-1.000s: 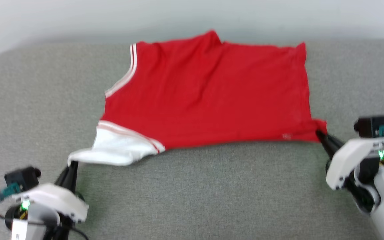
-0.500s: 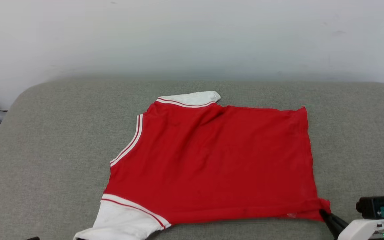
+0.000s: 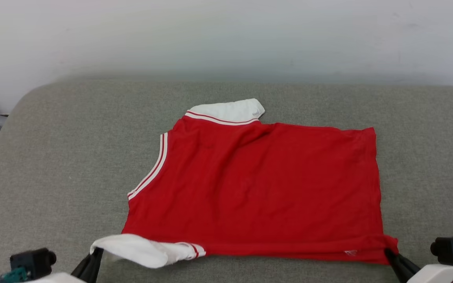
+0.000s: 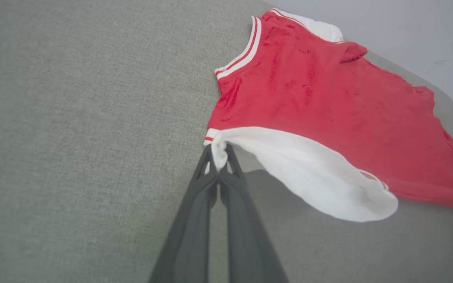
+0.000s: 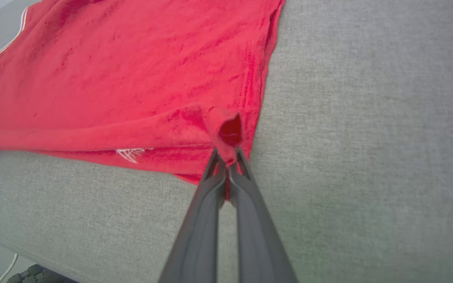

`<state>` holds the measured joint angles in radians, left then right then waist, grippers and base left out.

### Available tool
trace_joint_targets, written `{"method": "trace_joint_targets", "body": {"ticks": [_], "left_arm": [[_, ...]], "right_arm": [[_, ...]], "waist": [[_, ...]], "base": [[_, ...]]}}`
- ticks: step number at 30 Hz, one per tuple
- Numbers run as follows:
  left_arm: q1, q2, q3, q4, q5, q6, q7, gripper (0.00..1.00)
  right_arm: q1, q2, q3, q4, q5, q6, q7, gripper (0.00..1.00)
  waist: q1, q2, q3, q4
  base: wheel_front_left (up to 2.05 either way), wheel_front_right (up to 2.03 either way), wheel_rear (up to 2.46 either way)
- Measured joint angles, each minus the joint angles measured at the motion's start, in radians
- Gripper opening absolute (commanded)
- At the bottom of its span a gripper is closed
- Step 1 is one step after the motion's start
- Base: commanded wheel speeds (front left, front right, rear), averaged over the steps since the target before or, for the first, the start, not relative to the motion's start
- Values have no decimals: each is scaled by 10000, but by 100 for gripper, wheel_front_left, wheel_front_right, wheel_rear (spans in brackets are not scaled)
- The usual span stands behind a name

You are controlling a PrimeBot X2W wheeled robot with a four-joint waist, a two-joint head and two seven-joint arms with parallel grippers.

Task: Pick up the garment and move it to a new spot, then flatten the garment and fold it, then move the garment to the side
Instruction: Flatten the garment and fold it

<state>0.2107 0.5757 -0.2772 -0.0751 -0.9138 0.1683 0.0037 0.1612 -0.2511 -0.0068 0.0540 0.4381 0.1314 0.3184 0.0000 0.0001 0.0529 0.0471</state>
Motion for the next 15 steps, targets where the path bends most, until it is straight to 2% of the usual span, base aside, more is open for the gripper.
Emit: {"method": "trace_joint_targets", "body": {"ticks": [6,15], "left_arm": [[-1895,-127,-378,500,451,-397,142,0],[-4252,-443,-616,2046,775,-1212,-102,0]], "right_arm": [[-772,205,-176,-357,-380,-4,276,0],[-2052,165,-36,-150,-453,-4,236,0]], "waist": [[2,0,600,-4],[3,0,1608,-57]], "base": [[0,0,0],[0,0,0]]}}
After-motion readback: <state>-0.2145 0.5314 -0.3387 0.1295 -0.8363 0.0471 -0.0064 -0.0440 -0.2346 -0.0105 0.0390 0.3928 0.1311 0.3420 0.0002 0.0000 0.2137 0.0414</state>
